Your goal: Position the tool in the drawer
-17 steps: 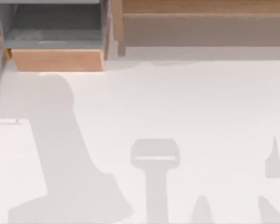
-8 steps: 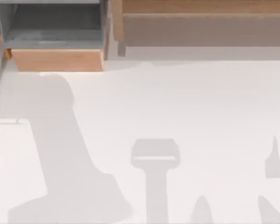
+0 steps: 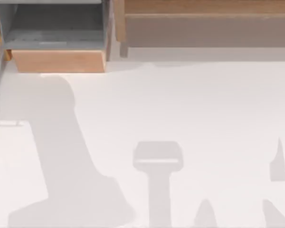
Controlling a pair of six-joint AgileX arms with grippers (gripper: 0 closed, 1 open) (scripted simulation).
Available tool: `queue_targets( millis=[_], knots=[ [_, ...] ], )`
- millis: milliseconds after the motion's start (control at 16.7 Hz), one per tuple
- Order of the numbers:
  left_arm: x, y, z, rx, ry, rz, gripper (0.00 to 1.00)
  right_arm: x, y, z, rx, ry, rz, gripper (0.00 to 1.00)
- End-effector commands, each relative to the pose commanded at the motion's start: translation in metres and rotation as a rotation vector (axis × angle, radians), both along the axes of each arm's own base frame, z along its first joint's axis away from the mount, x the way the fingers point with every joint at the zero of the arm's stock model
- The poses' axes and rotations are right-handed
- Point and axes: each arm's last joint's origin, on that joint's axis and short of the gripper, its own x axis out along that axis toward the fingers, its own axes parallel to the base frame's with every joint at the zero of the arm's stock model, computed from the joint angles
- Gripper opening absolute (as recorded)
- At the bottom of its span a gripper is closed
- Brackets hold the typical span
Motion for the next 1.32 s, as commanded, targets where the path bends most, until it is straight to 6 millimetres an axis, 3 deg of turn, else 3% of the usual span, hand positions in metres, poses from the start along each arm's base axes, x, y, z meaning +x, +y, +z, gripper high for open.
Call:
queue_targets(
  millis=[240, 480, 660, 840, 1080, 1320],
  knots=[
    [-0.002, 0.0, 0.008, 0.002, -0.022, -0.021, 1.0, 0.0, 0.0, 0.0, 0.0, 0.0, 0.0, 1.0],
    [-0.013, 0.008, 0.052, 0.046, -0.182, -0.135, 1.0, 0.0, 0.0, 0.0, 0.0, 0.0, 0.0, 1.0],
    [-0.029, 0.031, 0.082, 0.141, -0.355, -0.239, 1.0, 0.0, 0.0, 0.0, 0.0, 0.0, 0.0, 1.0],
    [-0.051, 0.068, 0.096, 0.301, -0.525, -0.337, 1.0, 0.0, 0.0, 0.0, 0.0, 0.0, 0.0, 1.0],
    [-0.092, 0.119, 0.088, 0.585, -0.698, -0.459, 1.0, 0.0, 0.0, 0.0, 0.0, 0.0, 0.0, 1.0],
    [-0.14, 0.148, 0.048, 0.865, -0.792, -0.587, 1.0, 0.0, 0.0, 0.0, 0.0, 0.0, 0.0, 1.0]
  ],
)
